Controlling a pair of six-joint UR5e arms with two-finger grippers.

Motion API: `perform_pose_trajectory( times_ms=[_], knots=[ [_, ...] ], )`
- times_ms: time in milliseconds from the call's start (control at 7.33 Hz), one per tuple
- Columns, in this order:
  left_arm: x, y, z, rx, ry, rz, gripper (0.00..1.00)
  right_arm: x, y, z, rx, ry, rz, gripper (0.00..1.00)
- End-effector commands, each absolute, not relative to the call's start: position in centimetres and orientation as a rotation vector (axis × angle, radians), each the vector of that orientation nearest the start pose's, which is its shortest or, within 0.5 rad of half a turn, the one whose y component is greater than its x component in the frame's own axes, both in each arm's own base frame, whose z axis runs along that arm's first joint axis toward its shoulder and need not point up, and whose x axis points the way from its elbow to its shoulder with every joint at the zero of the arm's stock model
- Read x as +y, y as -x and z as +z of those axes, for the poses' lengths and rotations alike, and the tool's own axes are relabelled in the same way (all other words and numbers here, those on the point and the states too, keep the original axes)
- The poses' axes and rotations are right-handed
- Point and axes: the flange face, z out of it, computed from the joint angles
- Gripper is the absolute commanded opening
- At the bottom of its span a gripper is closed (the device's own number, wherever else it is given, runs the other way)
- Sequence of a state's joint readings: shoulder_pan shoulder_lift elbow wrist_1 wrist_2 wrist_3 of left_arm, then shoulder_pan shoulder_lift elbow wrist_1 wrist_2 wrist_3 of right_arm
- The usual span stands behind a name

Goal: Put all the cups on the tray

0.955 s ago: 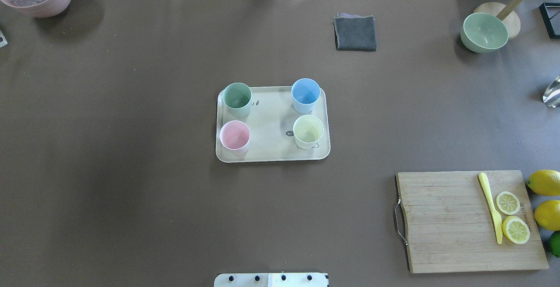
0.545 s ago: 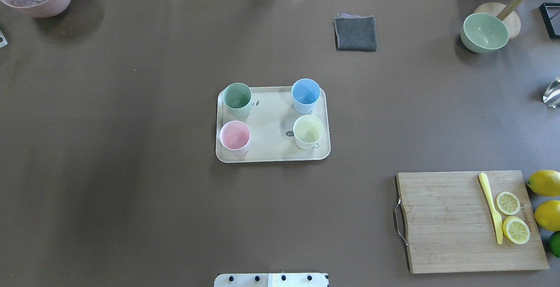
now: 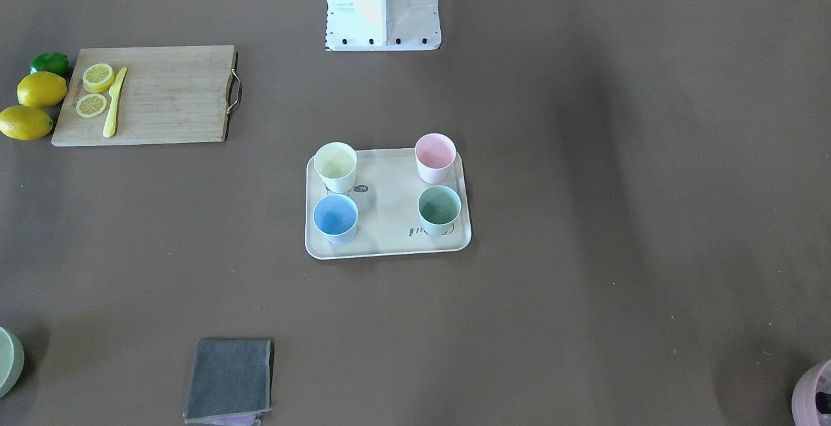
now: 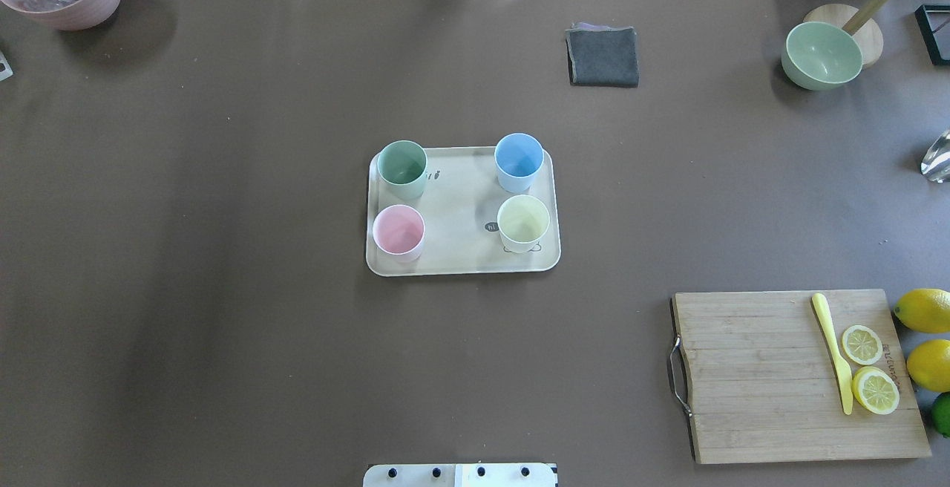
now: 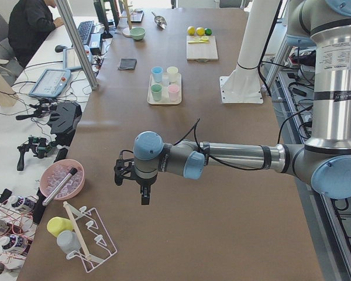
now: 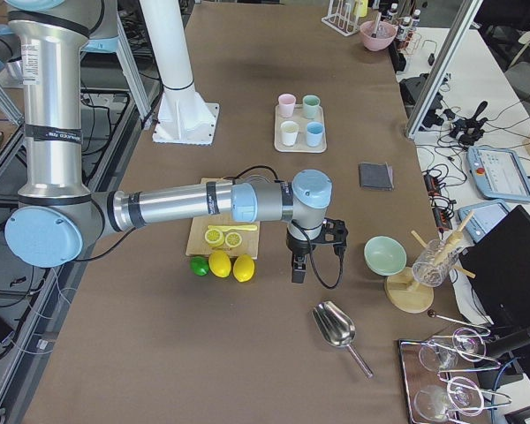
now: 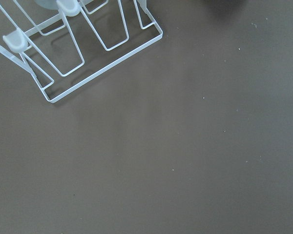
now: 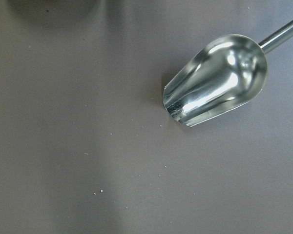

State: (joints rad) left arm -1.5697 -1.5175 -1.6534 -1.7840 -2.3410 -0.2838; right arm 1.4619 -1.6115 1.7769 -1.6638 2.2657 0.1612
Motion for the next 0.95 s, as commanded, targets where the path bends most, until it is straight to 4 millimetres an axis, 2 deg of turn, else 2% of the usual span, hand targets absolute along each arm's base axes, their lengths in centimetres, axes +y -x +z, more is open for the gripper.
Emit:
perform_pose_trajectory(
  times_ms=[0, 409, 818],
  knots=[
    [-48.3, 6.3, 62.2, 0.790, -0.118, -0.175, 0.98, -47.8, -1.8, 59.4, -0.697, 0.030, 0.028, 1.00],
    [-48.4, 6.4, 62.1, 0.787, -0.120, -0.176, 0.98, -47.4, -2.6, 60.8, -0.694, 0.052, 0.054, 1.00],
    [-48.7, 6.4, 61.9, 0.785, -0.126, -0.174, 0.98, -47.3, -3.1, 60.9, -0.694, 0.051, 0.064, 1.00]
  ],
)
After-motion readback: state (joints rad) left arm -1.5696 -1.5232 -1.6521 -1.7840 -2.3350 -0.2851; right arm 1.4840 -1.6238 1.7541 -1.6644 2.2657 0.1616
